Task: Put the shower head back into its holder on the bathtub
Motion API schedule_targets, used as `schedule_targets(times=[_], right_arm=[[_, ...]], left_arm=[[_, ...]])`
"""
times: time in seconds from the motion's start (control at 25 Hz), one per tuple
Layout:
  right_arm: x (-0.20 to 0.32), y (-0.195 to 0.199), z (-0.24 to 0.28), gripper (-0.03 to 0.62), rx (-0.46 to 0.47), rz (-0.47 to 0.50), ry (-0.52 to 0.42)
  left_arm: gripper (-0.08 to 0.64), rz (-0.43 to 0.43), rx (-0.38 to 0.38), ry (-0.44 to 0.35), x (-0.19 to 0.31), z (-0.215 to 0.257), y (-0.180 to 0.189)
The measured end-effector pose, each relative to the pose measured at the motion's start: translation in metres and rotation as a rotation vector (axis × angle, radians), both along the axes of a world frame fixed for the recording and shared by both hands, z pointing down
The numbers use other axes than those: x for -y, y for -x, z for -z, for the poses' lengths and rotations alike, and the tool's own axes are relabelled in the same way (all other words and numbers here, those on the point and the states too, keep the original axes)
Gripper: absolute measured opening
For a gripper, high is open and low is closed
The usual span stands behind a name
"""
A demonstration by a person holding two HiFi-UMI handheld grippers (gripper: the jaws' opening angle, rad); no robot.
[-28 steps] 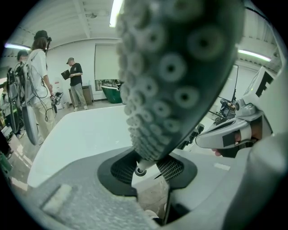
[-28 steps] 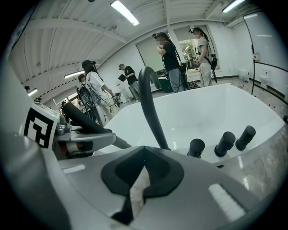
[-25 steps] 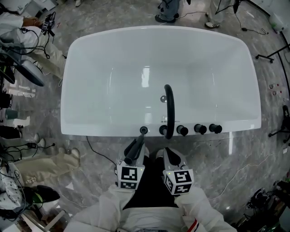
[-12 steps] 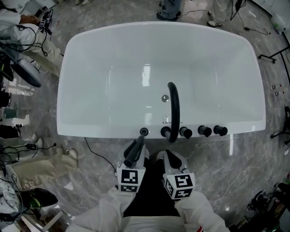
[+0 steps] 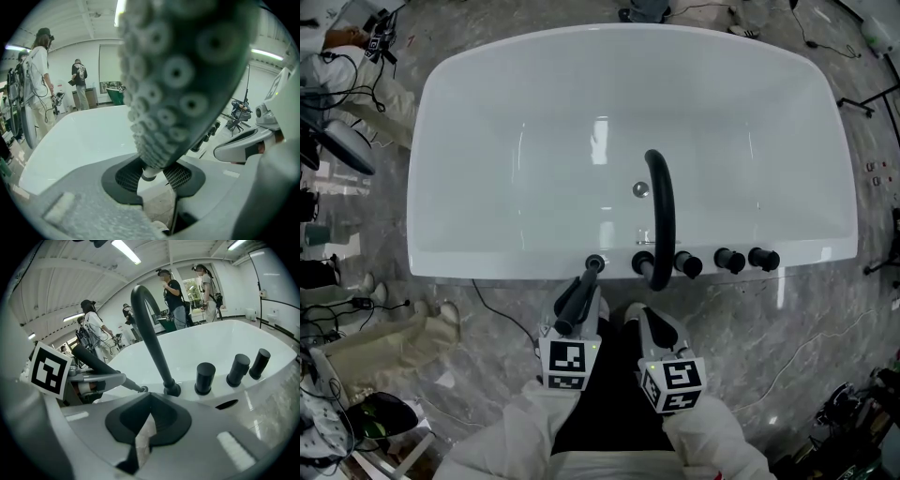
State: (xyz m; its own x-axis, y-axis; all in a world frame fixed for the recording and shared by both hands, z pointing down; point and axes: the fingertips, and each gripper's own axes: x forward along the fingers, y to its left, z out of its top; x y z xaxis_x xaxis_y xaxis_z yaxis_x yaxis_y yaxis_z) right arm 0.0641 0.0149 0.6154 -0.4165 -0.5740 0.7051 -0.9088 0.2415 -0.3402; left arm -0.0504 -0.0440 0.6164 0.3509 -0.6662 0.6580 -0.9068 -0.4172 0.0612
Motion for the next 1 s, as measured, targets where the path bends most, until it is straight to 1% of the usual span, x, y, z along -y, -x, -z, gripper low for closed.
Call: schedule_targets(times=[0.64, 1.0], right_arm=[[0.002, 0.0, -0.013, 0.005, 0.004, -0.029, 0.024], [0.004, 0.002, -0.015, 0.005, 0.007, -0.039, 0.031]], left_arm=[[0.135, -0.038, 0.015, 0.024, 0.007, -0.016, -0.001], [0.137, -0.051, 0.009, 0.019, 0.015, -0.016, -0.005]])
